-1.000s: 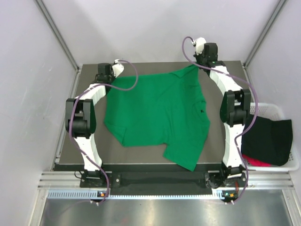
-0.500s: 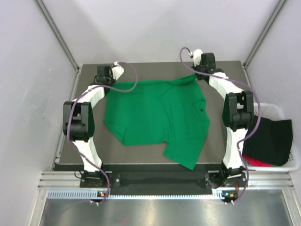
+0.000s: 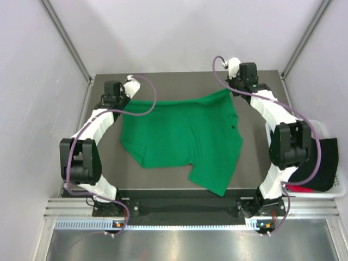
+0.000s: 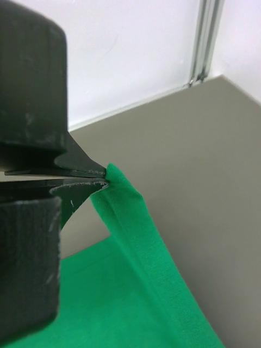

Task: Fold and stack the t-shirts
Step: Fold the tshirt

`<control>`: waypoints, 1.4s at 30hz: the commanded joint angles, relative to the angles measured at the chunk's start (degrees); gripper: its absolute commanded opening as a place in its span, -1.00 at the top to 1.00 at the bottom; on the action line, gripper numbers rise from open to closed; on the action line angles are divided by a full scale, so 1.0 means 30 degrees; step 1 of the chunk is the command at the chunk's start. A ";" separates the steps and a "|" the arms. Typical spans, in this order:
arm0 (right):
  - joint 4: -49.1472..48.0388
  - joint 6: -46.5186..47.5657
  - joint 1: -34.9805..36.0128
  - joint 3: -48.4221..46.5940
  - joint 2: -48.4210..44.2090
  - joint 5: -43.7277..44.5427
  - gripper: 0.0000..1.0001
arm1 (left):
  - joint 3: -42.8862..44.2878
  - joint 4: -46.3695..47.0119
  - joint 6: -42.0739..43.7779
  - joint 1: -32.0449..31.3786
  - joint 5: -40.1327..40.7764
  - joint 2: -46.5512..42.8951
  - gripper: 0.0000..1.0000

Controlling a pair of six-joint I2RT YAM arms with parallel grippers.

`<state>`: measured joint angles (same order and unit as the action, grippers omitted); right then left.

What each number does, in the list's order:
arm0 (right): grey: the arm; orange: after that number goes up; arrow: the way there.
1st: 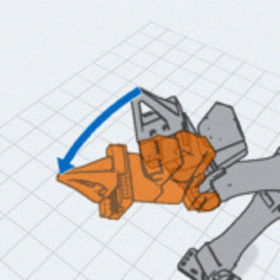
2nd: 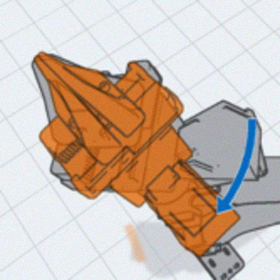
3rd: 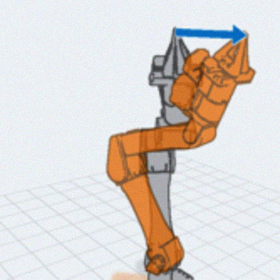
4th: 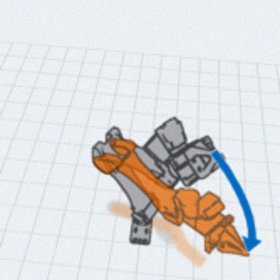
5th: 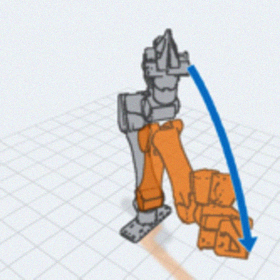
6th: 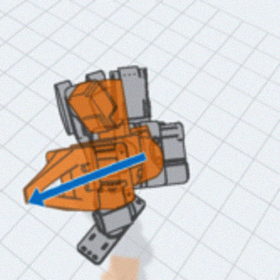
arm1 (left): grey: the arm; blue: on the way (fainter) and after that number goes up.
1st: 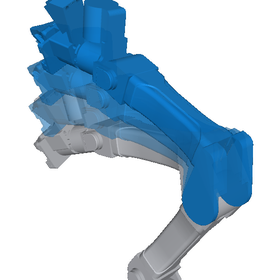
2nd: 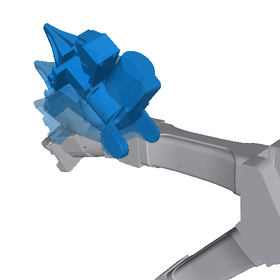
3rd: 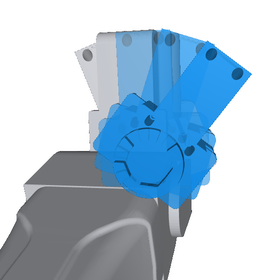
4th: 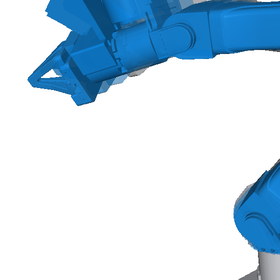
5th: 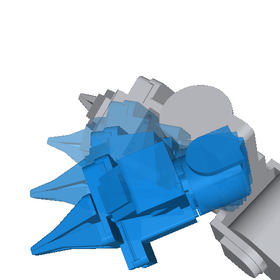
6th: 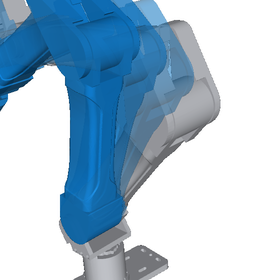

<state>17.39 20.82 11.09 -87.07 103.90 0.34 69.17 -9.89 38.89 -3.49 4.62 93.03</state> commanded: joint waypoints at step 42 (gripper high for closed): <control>0.2613 -0.2193 -0.0006 0.6669 -0.6069 -0.3423 1.00 | -0.4715 -0.0102 -0.0250 0.0019 0.0187 -0.0104 1.00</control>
<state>27.57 15.11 11.09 -66.72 87.92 -9.04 55.48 -10.96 38.89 -3.49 5.37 93.54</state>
